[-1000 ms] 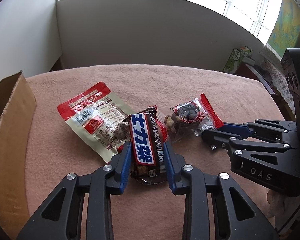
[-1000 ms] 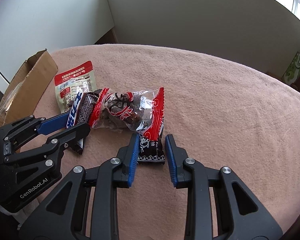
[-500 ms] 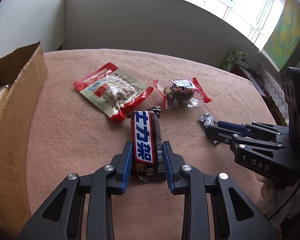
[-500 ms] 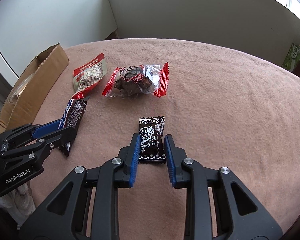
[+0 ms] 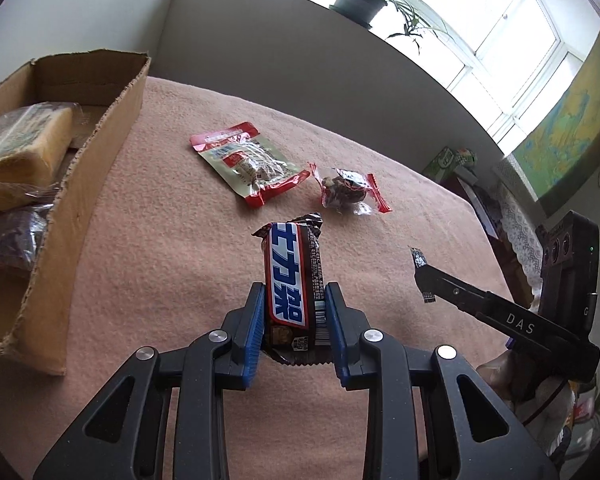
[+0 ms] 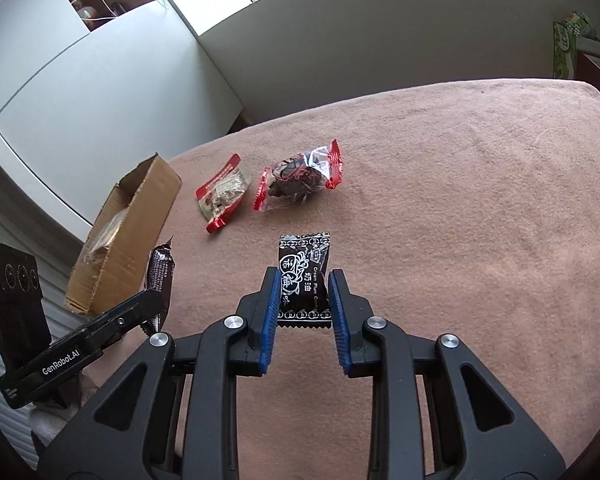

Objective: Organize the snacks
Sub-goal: 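Carry both snacks into the box and open both grippers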

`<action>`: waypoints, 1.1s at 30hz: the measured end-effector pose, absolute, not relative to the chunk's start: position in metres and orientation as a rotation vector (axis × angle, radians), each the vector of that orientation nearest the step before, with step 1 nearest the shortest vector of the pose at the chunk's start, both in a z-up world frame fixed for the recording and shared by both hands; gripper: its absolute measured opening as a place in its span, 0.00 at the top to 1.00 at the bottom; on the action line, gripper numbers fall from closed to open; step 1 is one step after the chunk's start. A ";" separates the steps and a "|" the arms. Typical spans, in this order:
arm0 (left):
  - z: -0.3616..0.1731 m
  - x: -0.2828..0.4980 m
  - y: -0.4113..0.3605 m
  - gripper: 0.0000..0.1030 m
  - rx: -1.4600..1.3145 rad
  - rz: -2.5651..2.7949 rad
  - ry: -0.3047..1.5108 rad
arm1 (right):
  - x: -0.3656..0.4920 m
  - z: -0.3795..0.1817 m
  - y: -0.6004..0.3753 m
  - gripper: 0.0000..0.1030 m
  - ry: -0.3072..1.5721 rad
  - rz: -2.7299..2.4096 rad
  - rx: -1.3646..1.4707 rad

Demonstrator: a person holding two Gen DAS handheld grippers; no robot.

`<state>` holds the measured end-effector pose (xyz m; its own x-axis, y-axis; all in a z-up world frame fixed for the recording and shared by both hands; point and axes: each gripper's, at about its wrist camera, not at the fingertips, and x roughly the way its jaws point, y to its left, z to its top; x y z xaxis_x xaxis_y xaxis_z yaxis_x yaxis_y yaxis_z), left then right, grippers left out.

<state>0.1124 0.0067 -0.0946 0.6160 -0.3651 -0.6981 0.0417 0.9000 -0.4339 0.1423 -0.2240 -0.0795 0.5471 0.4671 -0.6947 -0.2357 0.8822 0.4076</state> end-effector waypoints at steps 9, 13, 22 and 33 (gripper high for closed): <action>-0.063 0.089 0.030 0.73 -0.392 -0.188 0.777 | 0.123 -0.040 -0.187 0.75 0.826 0.543 0.263; -0.053 0.077 0.052 0.73 -0.392 -0.134 0.736 | 0.116 -0.027 -0.161 0.75 0.797 0.597 0.244; -0.047 0.056 0.117 0.73 -0.452 0.001 0.677 | 0.105 -0.011 -0.088 0.75 0.779 0.731 0.150; -0.049 0.040 0.173 0.73 -0.493 0.107 0.640 | 0.110 -0.022 0.002 0.75 0.803 0.823 0.013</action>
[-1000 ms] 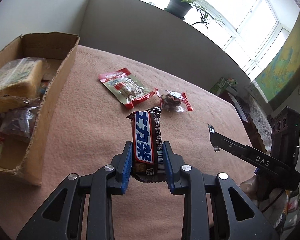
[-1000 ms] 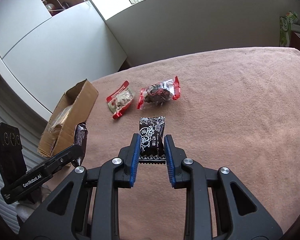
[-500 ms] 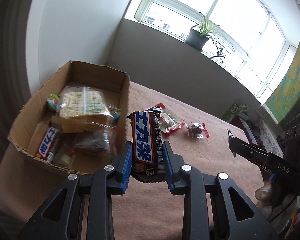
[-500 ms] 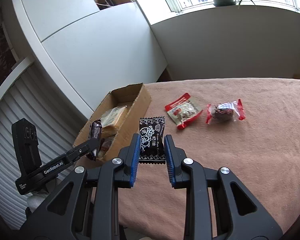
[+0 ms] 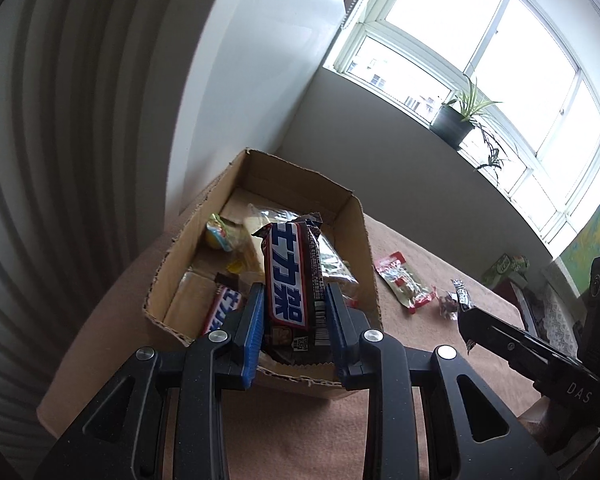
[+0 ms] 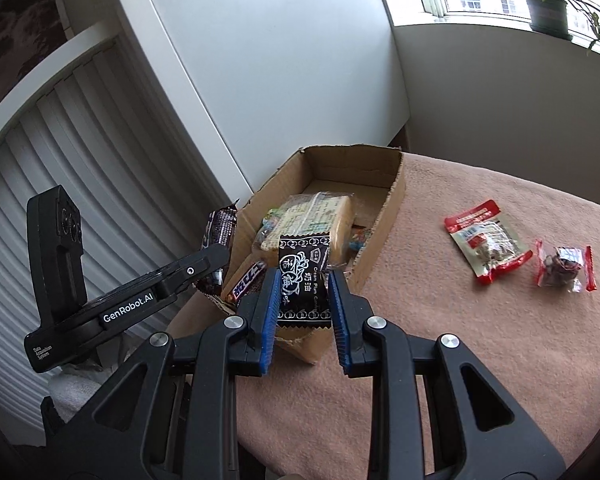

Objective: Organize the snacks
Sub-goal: 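Carry both snacks into the box and open both grippers, then move both open grippers over the last two red packets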

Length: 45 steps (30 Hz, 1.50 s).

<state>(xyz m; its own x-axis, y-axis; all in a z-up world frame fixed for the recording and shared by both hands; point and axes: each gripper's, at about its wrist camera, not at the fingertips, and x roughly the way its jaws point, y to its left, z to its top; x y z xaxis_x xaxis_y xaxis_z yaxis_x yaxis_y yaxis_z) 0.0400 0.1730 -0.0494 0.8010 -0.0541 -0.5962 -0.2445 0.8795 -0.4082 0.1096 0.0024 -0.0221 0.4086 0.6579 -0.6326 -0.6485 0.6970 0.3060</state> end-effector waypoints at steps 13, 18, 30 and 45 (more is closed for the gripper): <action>-0.051 0.049 0.185 0.73 -0.476 0.150 0.646 | 0.121 -0.033 0.038 0.75 0.825 0.830 -0.056; -0.050 0.050 0.185 0.73 -0.462 0.160 0.641 | 0.123 -0.031 0.036 0.59 0.820 0.823 -0.057; -0.041 0.049 0.181 0.47 -0.441 0.190 0.619 | 0.119 -0.022 0.010 0.18 0.775 0.787 -0.030; -0.033 0.059 0.151 0.45 -0.409 0.129 0.619 | 0.128 -0.024 -0.076 0.16 0.748 0.629 0.016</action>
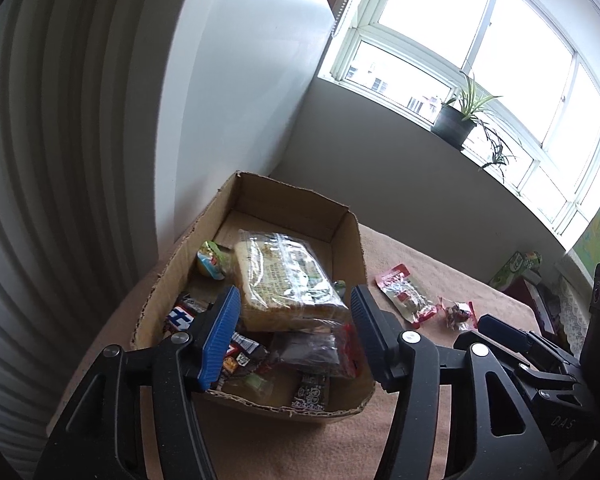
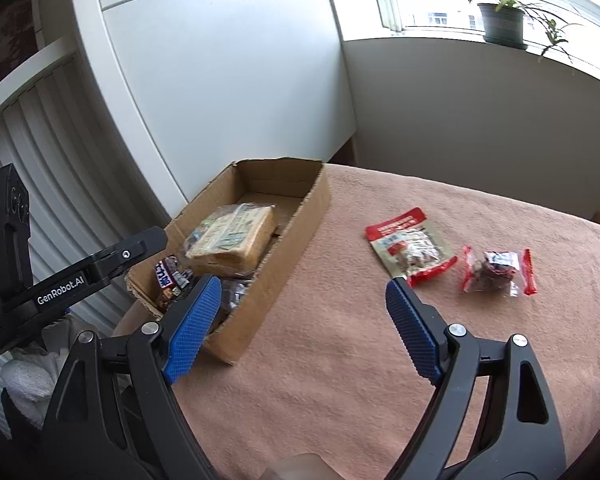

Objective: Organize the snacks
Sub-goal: 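Move both open grippers over the last two red packets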

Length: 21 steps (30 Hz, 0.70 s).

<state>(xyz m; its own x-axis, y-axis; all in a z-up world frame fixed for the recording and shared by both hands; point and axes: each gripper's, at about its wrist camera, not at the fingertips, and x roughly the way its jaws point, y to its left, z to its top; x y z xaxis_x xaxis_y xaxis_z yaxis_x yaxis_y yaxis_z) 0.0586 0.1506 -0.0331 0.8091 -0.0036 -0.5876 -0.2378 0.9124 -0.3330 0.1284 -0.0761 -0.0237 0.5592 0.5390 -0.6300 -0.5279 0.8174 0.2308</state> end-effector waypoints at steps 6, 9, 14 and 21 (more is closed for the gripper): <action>-0.029 0.067 0.125 0.45 -0.381 0.075 0.625 | 0.142 -0.031 -0.130 0.16 0.761 0.526 0.063; -0.028 0.073 0.110 0.45 -0.368 0.044 0.632 | 0.148 -0.037 -0.155 0.16 0.769 0.481 0.086; -0.030 0.083 0.082 0.45 -0.335 -0.009 0.656 | 0.158 -0.045 -0.188 0.16 0.782 0.421 0.111; -0.039 0.099 0.038 0.45 -0.285 -0.091 0.706 | 0.169 -0.061 -0.225 0.16 0.815 0.385 0.191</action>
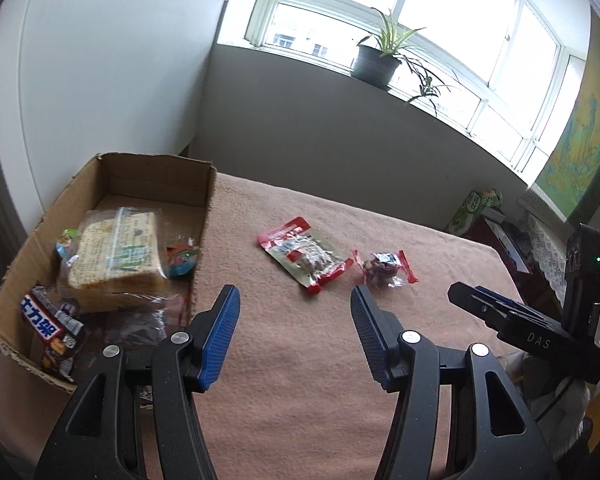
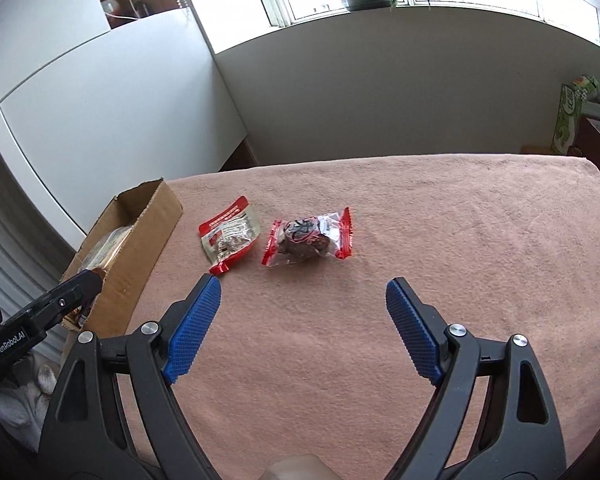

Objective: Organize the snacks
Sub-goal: 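Move both open grippers over the last two red packets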

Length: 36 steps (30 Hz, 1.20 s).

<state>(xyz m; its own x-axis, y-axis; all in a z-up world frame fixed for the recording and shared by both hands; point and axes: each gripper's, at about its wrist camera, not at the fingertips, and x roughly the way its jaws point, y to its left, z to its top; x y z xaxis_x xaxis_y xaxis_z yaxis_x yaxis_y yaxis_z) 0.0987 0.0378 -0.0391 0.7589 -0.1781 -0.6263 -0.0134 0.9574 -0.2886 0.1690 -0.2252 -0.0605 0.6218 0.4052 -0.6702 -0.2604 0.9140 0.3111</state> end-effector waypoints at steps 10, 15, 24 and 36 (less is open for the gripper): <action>-0.055 0.115 0.004 0.45 -0.240 -0.139 0.774 | 0.183 -0.082 -0.245 0.18 0.879 0.422 0.311; -0.061 0.125 -0.005 0.45 -0.223 -0.150 0.796 | 0.190 -0.087 -0.235 0.32 0.903 0.453 0.306; -0.073 0.150 -0.009 0.45 -0.217 -0.162 0.831 | 0.207 -0.099 -0.217 0.51 0.955 0.513 0.318; -0.078 0.177 -0.019 0.50 -0.208 -0.227 0.839 | 0.232 -0.113 -0.212 0.60 0.988 0.512 0.359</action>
